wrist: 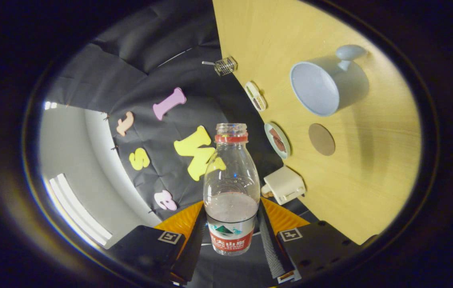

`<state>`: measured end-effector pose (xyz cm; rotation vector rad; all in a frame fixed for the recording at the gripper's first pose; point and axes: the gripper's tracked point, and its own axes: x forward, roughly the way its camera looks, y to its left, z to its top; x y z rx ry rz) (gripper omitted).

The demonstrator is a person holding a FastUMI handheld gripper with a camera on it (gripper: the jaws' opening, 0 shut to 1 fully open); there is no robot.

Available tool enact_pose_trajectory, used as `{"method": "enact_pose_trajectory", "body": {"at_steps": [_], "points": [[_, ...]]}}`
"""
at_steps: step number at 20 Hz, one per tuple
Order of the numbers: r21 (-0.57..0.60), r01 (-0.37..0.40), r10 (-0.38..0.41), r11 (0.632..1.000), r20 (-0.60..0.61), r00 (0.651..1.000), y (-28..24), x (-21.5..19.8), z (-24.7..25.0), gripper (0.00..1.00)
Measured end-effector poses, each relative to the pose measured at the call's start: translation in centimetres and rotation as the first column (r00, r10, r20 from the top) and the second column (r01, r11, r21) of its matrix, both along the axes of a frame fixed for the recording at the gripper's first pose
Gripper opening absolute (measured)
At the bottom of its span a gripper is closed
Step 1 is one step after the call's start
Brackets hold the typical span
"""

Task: Take the bottle from table, then pour the juice into the cup, finally place the bottle on the coaster

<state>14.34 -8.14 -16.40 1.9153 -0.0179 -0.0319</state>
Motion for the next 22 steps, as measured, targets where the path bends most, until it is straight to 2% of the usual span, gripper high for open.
{"method": "enact_pose_trajectory", "body": {"at_steps": [3, 5, 6, 9, 14, 15, 16, 18, 20, 21, 22], "points": [[-0.124, -0.021, 0.023, 0.992, 0.014, 1.000, 0.3, -0.1, 0.3, 0.73], [-0.238, -0.048, 0.053, 0.970, 0.011, 0.999, 0.9, -0.3, 0.5, 0.74], [-0.316, -0.074, 0.076, 0.946, -0.004, 0.997, 1.6, -0.2, 0.4, 0.73], [-0.528, -0.160, 0.156, 0.834, -0.053, 0.986, 3.4, -1.1, -0.5, 0.74], [-0.706, -0.189, 0.198, 0.682, -0.070, 0.978, 4.3, -2.3, -0.6, 0.74], [-0.753, -0.199, 0.205, 0.628, -0.087, 0.975, 4.3, -2.5, -0.7, 0.74], [-0.806, -0.215, 0.201, 0.551, -0.122, 0.972, 4.1, -2.8, -1.0, 0.74], [-0.904, -0.251, 0.176, 0.346, -0.200, 0.964, 3.3, -3.1, -1.6, 0.74], [-0.954, -0.267, 0.121, 0.135, -0.252, 0.960, 2.2, -3.1, -1.4, 0.74], [-0.961, -0.271, 0.086, 0.053, -0.266, 0.960, 1.5, -3.1, -1.2, 0.74], [-0.964, -0.265, 0.077, 0.003, -0.264, 0.962, 1.5, -3.3, -0.6, 0.75]]}}
